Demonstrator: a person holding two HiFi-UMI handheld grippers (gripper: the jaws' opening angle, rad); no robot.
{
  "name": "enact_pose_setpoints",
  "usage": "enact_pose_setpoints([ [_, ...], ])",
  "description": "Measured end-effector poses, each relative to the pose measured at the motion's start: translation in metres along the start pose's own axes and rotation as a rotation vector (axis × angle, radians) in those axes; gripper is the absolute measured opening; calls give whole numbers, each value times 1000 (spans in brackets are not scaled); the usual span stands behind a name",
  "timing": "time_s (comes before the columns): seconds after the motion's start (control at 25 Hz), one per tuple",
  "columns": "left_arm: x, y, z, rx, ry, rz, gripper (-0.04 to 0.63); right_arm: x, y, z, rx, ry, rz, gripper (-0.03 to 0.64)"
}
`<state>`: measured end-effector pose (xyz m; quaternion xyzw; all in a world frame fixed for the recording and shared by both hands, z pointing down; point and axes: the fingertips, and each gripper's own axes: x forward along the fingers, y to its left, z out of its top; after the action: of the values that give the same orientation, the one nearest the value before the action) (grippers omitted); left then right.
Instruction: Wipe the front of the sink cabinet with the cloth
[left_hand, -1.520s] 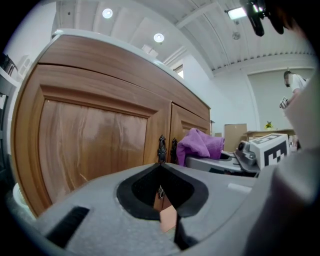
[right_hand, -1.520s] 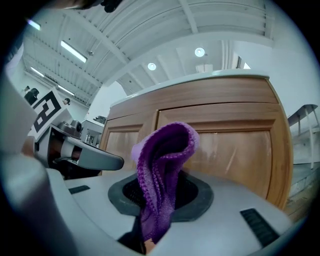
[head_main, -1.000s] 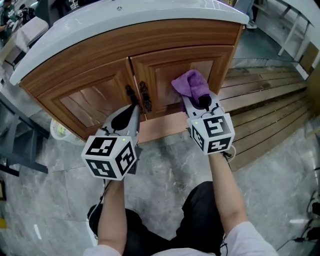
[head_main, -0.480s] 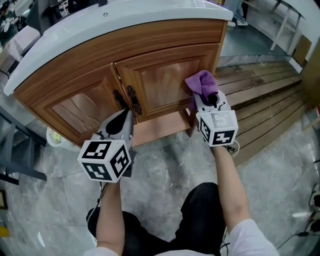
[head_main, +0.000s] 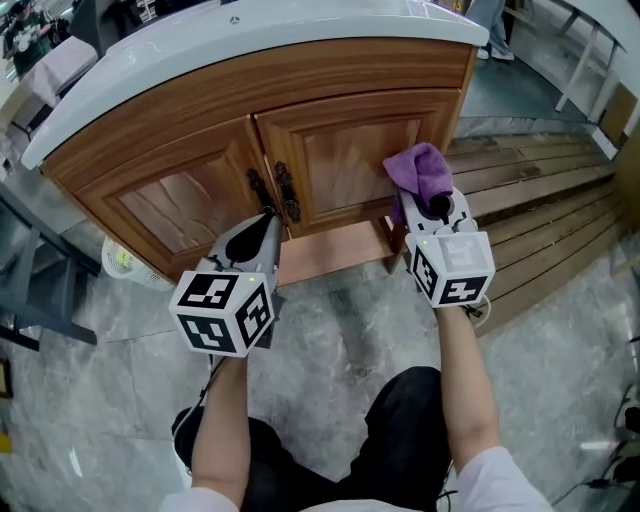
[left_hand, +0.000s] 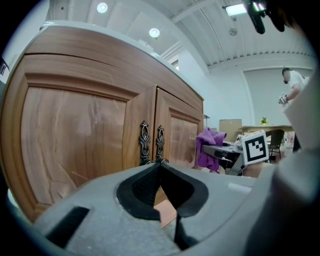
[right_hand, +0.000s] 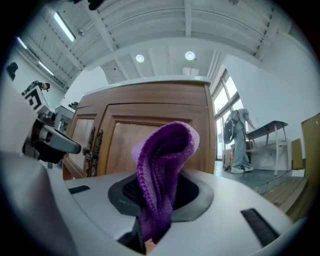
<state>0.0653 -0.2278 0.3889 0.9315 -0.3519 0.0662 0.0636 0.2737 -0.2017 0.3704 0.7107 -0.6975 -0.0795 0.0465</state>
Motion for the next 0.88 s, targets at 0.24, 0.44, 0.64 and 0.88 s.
enact_pose_setpoints([
  [0.24,-8,10,-2,-4,4,26,6,-4,67,28,-3,-54,146,86],
  [0.44,-18,21,-2,3,2,49,6,-4,115,48,8,-88,249,86],
  [0.64,-33,38,-6,-1,4,85,5,-1,171,54,20,-92,351,86],
  [0.88,-56,63,-11,-7,8,144,6,4,236,51,83,-90,454,86],
])
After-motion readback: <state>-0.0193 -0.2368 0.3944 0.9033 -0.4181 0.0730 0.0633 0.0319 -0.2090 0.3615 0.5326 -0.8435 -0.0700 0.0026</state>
